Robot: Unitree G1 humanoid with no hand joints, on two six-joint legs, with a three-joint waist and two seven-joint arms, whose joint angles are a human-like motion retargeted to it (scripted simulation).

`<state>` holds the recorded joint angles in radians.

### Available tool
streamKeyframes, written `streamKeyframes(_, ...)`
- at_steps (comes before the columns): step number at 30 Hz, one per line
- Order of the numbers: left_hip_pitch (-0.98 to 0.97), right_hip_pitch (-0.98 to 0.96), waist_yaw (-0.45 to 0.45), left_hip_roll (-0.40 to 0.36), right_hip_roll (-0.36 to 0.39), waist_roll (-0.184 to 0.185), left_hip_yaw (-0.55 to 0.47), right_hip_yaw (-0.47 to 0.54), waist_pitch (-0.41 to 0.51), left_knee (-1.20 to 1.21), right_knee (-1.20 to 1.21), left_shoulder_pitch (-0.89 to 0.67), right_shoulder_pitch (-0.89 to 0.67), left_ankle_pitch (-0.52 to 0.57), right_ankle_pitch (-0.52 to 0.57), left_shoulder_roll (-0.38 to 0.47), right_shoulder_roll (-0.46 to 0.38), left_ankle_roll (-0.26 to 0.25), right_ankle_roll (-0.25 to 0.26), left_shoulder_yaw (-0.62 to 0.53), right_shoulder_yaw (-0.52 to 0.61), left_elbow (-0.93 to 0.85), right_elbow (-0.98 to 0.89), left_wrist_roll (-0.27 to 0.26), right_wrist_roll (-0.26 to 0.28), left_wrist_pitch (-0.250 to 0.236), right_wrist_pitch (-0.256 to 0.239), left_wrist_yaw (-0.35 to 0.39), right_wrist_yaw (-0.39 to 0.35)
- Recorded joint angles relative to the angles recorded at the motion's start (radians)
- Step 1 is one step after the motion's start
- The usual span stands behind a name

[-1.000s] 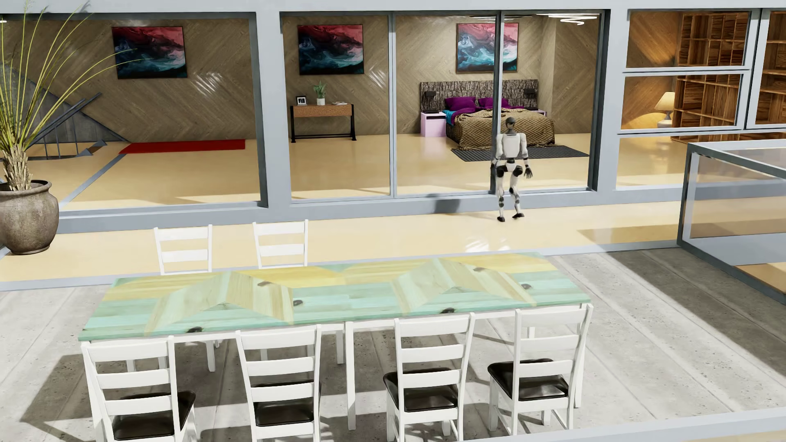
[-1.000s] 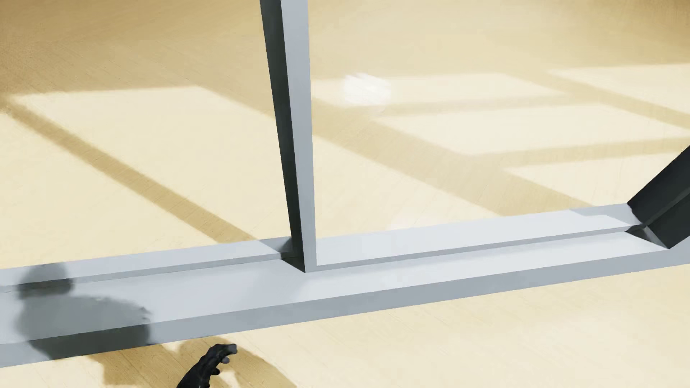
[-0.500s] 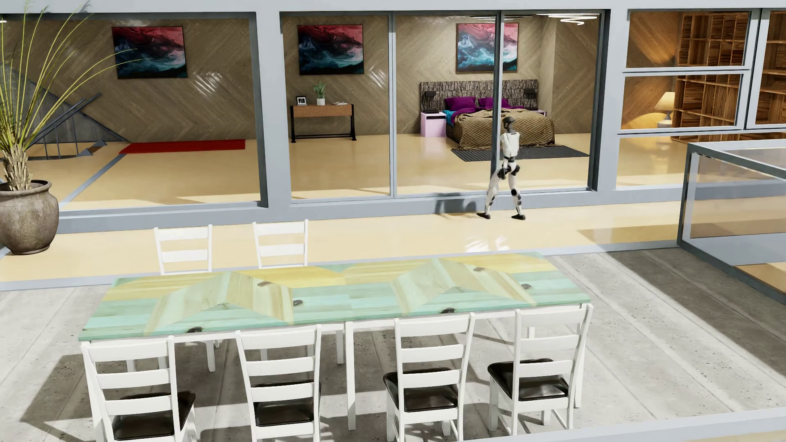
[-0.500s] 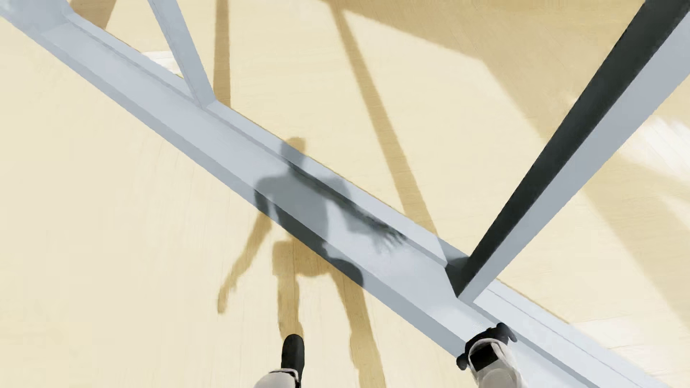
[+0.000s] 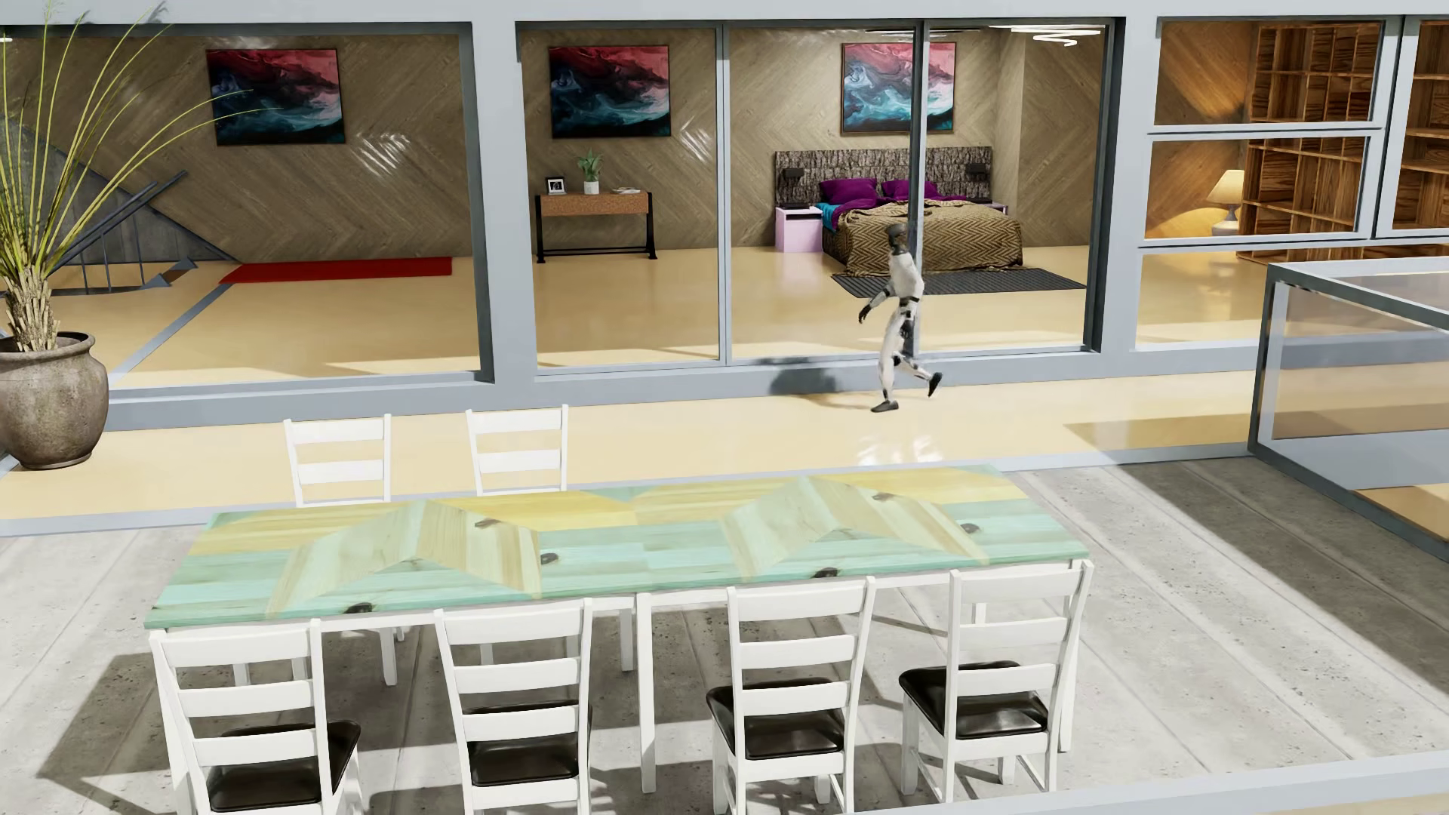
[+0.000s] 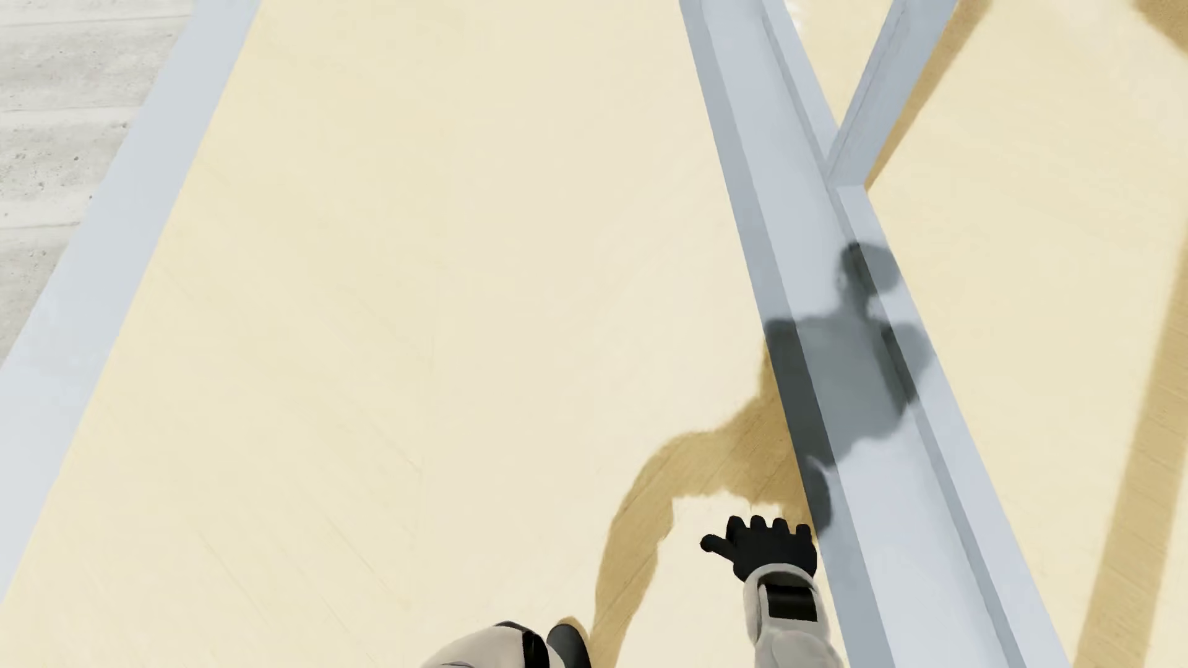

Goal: Move towards the table

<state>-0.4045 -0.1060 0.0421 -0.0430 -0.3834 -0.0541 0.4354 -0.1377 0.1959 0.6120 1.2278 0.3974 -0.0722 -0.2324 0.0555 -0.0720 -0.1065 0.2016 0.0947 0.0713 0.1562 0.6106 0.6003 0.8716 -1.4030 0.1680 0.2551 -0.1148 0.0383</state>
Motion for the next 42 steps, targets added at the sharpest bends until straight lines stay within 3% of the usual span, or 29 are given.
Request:
streamKeyframes(2, 0.117, -0.158, -0.024, -0.083, 0.069, -0.013, -0.102, 0.101, -0.003, -0.066, 0.129, -0.041, 0.104, -0.029, -0.045, 0.08, 0.053, -0.011, -0.024, -0.017, -0.134, 0.048, 0.123, 0.098, 0.096, 0.029, 0.1, 0.002, 0.023)
streamKeyframes(3, 0.175, -0.23, -0.036, -0.113, 0.089, -0.015, -0.163, 0.121, -0.008, -0.099, 0.134, -0.07, 0.169, -0.042, -0.039, 0.103, 0.066, -0.017, -0.03, 0.006, -0.175, 0.066, 0.162, 0.111, 0.137, 0.053, 0.122, 0.014, 0.051)
streamKeyframes(5, 0.278, -0.358, -0.063, -0.149, 0.086, -0.016, -0.287, 0.1, -0.015, -0.146, 0.03, -0.142, 0.321, -0.075, -0.053, 0.136, 0.066, -0.023, -0.083, 0.066, -0.181, 0.095, 0.182, 0.079, 0.167, 0.068, 0.101, 0.054, 0.101)
streamKeyframes(7, 0.373, -0.436, -0.086, -0.164, 0.076, -0.019, -0.394, -0.006, -0.018, -0.19, -0.236, -0.217, 0.448, -0.108, -0.052, 0.175, 0.055, -0.028, -0.137, 0.096, -0.126, 0.107, 0.198, 0.034, 0.123, 0.049, 0.029, 0.074, 0.116)
streamKeyframes(9, 0.478, -0.461, -0.102, -0.158, 0.194, -0.024, -0.454, -0.037, -0.016, -0.266, -0.664, -0.267, 0.517, -0.125, 0.006, 0.199, 0.047, -0.031, -0.066, 0.097, -0.081, 0.105, 0.234, 0.016, 0.048, 0.039, -0.028, 0.117, 0.17)
streamKeyframes(11, 0.579, -0.447, -0.109, -0.142, 0.378, -0.026, -0.472, 0.119, -0.014, -0.327, -1.06, -0.292, 0.535, -0.131, 0.0, 0.195, 0.041, -0.031, 0.056, 0.09, -0.079, 0.11, 0.255, 0.005, -0.021, 0.042, -0.056, 0.148, 0.277)
streamKeyframes(12, 0.623, -0.445, -0.109, -0.137, 0.431, -0.026, -0.465, 0.145, -0.011, -0.33, -1.106, -0.299, 0.535, -0.134, -0.024, 0.185, 0.037, -0.025, 0.083, 0.085, -0.095, 0.123, 0.249, -0.004, -0.049, 0.047, -0.063, 0.146, 0.313)
streamKeyframes(13, 0.663, -0.445, -0.11, -0.133, 0.467, -0.025, -0.449, 0.132, -0.009, -0.312, -1.057, -0.303, 0.53, -0.127, 0.0, 0.173, 0.036, -0.019, 0.066, 0.073, -0.124, 0.141, 0.231, -0.004, -0.068, 0.053, -0.062, 0.135, 0.318)
streamKeyframes(15, 0.713, -0.432, -0.125, -0.12, 0.505, -0.007, -0.427, 0.139, -0.006, -0.219, -0.91, -0.302, 0.52, -0.031, 0.123, 0.151, 0.06, -0.025, -0.061, 0.005, -0.223, 0.173, 0.167, 0.044, -0.057, 0.055, -0.031, 0.089, 0.24)
streamKeyframes(16, 0.698, -0.425, -0.134, -0.111, 0.491, 0.009, -0.423, 0.117, -0.003, -0.114, -0.832, -0.306, 0.512, 0.057, 0.136, 0.135, 0.087, -0.059, -0.114, -0.033, -0.292, 0.178, 0.13, 0.082, -0.016, 0.051, -0.001, 0.075, 0.172)
streamKeyframes(17, 0.644, -0.42, -0.139, -0.094, 0.469, 0.027, -0.418, 0.089, 0.0, 0.047, -0.756, -0.31, 0.493, 0.154, 0.082, 0.115, 0.118, -0.151, -0.163, -0.058, -0.36, 0.172, 0.107, 0.115, 0.044, 0.053, 0.03, 0.077, 0.102)
streamKeyframes(18, 0.563, -0.395, -0.139, -0.06, 0.447, 0.047, -0.397, 0.061, 0.002, 0.235, -0.717, -0.312, 0.459, 0.251, 0.023, 0.093, 0.142, -0.25, -0.179, -0.071, -0.409, 0.154, 0.106, 0.135, 0.104, 0.052, 0.061, 0.087, 0.051)
streamKeyframes(19, 0.469, -0.35, -0.135, 0.0, 0.429, 0.067, -0.358, 0.033, 0.002, 0.408, -0.714, -0.309, 0.408, 0.318, -0.022, 0.074, 0.147, -0.269, -0.182, -0.073, -0.429, 0.119, 0.129, 0.132, 0.143, 0.037, 0.092, 0.101, 0.038)
streamKeyframes(20, 0.372, -0.296, -0.124, 0.075, 0.417, 0.086, -0.315, 0.009, 0.001, 0.543, -0.731, -0.3, 0.343, 0.3, -0.056, 0.065, 0.129, -0.24, -0.179, -0.077, -0.407, 0.073, 0.173, 0.114, 0.138, 0.008, 0.113, 0.108, 0.064)
streamKeyframes(21, 0.279, -0.239, -0.107, 0.144, 0.411, 0.103, -0.281, -0.012, -0.002, 0.635, -0.757, -0.286, 0.271, 0.247, -0.084, 0.069, 0.089, -0.202, -0.174, -0.086, -0.339, 0.022, 0.225, 0.087, 0.082, -0.033, 0.106, 0.106, 0.123)
streamKeyframes(23, 0.118, -0.118, -0.064, 0.236, 0.415, 0.129, -0.234, -0.039, -0.011, 0.68, -0.821, -0.254, 0.125, 0.221, -0.129, 0.1, -0.016, -0.145, -0.165, -0.098, -0.15, -0.073, 0.279, 0.008, -0.108, -0.104, 0.001, 0.085, 0.207)
streamKeyframes(24, 0.051, -0.059, -0.042, 0.253, 0.421, 0.136, -0.218, -0.049, -0.018, 0.636, -0.852, -0.239, 0.053, 0.214, -0.152, 0.122, -0.06, -0.136, -0.161, -0.104, -0.078, -0.116, 0.276, -0.022, -0.186, -0.12, -0.058, 0.077, 0.203)
streamKeyframes(25, -0.006, -0.004, -0.024, 0.253, 0.429, 0.141, -0.206, -0.058, -0.024, 0.548, -0.881, -0.228, -0.019, 0.203, -0.176, 0.144, -0.093, -0.136, -0.156, -0.107, -0.04, -0.156, 0.262, -0.043, -0.232, -0.121, -0.088, 0.075, 0.178)
streamKeyframes(26, -0.047, 0.048, -0.009, 0.241, 0.438, 0.145, -0.196, -0.069, -0.031, 0.417, -0.908, -0.222, -0.088, 0.2, -0.201, 0.162, -0.11, -0.138, -0.151, -0.105, -0.031, -0.185, 0.245, -0.055, -0.238, -0.112, -0.091, 0.081, 0.147)
streamKeyframes(28, -0.071, 0.141, 0.009, 0.179, 0.46, 0.152, -0.202, -0.088, -0.045, 0.017, -0.946, -0.218, -0.206, 0.233, -0.256, 0.169, -0.114, -0.167, -0.14, -0.077, -0.079, -0.199, 0.205, -0.076, -0.15, -0.065, -0.062, 0.109, 0.083)
streamKeyframes(30, -0.045, 0.233, 0.01, 0.11, 0.487, 0.158, -0.219, -0.101, -0.054, -0.413, -0.978, -0.214, -0.284, 0.244, -0.308, 0.139, -0.087, -0.219, -0.126, -0.019, -0.158, -0.148, 0.148, -0.109, -0.004, 0.012, -0.019, 0.156, 0.026)
streamKeyframes(31, -0.052, 0.283, 0.003, 0.102, 0.499, 0.159, -0.159, -0.114, -0.057, -0.484, -0.985, -0.219, -0.3, 0.203, -0.335, 0.122, -0.072, -0.246, -0.116, 0.009, -0.197, -0.089, 0.114, -0.13, 0.075, 0.055, -0.004, 0.177, -0.002)
streamKeyframes(32, -0.055, 0.332, -0.005, 0.107, 0.508, 0.159, -0.074, -0.132, -0.059, -0.467, -0.978, -0.232, -0.297, 0.189, -0.356, 0.11, -0.061, -0.227, -0.102, 0.025, -0.226, -0.007, 0.078, -0.143, 0.148, 0.099, 0.009, 0.183, -0.027)
streamKeyframes(34, -0.042, 0.417, -0.008, 0.134, 0.506, 0.145, 0.005, -0.143, -0.062, -0.314, -0.924, -0.236, -0.249, 0.219, -0.333, 0.108, -0.035, -0.042, -0.071, 0.014, -0.216, 0.149, 0.024, -0.101, 0.243, 0.173, 0.006, 0.123, -0.058)
streamKeyframes(35, -0.028, 0.442, -0.003, 0.157, 0.491, 0.132, 0.021, -0.123, -0.065, -0.224, -0.863, -0.212, -0.214, 0.227, -0.278, 0.105, -0.03, 0.031, -0.052, 0.001, -0.173, 0.191, 0.014, -0.057, 0.24, 0.183, -0.012, 0.08, -0.047)
streamKeyframes(37, 0.006, 0.399, 0.013, 0.174, 0.421, 0.099, 0.044, -0.076, -0.065, -0.056, -0.595, -0.134, -0.116, 0.124, -0.112, 0.071, -0.037, 0.044, 0.01, 0.013, -0.105, 0.21, 0.014, 0.007, 0.177, 0.151, -0.081, 0.035, 0.026)
streamKeyframes(38, 0.041, 0.324, 0.019, 0.156, 0.37, 0.08, 0.056, -0.053, -0.063, -0.023, -0.391, -0.097, -0.061, 0.066, -0.029, 0.037, -0.033, 0.041, 0.046, 0.055, -0.11, 0.206, 0.03, -0.002, 0.148, 0.134, -0.096, 0.036, 0.08)
streamKeyframes(40, 0.135, 0.13, 0.017, 0.097, 0.307, 0.041, 0.061, 0.026, -0.059, -0.034, -0.041, -0.061, 0.045, -0.005, 0.067, -0.017, 0.003, 0.023, 0.035, 0.136, -0.172, 0.208, 0.102, -0.034, 0.128, 0.12, -0.047, 0.046, 0.161)
streamKeyframes(42, 0.236, -0.059, 0.003, 0.028, 0.298, 0.016, 0.004, 0.088, -0.057, -0.088, 0.132, -0.086, 0.167, -0.043, -0.008, -0.014, 0.037, -0.001, -0.017, 0.114, -0.222, 0.229, 0.205, 0.035, 0.093, 0.115, 0.052, 0.045, 0.156)
